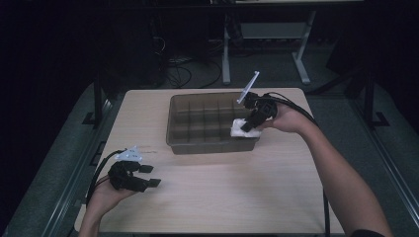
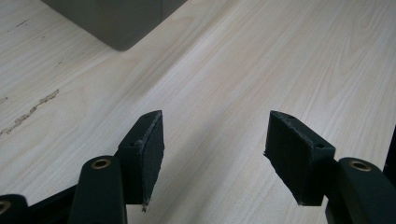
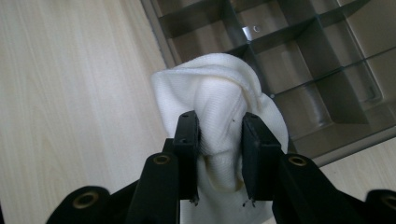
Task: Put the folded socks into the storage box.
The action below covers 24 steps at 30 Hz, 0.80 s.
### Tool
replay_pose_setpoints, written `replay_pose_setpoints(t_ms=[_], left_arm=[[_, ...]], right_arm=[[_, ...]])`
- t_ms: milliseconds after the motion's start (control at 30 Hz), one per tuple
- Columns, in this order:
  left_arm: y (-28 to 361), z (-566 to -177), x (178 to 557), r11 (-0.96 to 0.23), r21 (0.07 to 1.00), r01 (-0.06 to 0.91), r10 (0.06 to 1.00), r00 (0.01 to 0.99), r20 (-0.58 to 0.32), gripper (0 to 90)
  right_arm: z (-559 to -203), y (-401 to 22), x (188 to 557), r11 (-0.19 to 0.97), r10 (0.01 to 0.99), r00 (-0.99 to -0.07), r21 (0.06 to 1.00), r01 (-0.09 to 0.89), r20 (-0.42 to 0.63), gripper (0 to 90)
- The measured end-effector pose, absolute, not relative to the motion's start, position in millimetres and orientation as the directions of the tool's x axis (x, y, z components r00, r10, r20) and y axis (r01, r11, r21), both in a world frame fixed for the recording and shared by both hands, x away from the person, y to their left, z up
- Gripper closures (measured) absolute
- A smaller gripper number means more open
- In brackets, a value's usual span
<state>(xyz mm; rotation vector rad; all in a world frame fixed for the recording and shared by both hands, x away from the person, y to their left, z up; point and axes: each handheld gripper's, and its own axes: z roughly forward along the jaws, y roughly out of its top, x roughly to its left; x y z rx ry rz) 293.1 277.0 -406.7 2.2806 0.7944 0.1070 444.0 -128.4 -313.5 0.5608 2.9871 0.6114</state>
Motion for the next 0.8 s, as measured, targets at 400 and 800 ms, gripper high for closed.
replay_pose_setpoints(t_ms=[400, 800], left_arm=[[279, -408, 292, -0.555, 0.648, 0.521, 0.577, 0.802, -0.151, 36.8], [282, -409, 291, -0.555, 0.647, 0.523, 0.575, 0.803, -0.156, 36.7]], right_arm=[[-331, -129, 464, 0.85, 0.377, -0.925, 0.376, 0.368, 0.053, 69.7], [-353, -119, 479, 0.868, 0.378, -0.923, 0.322, 0.379, 0.068, 69.7]])
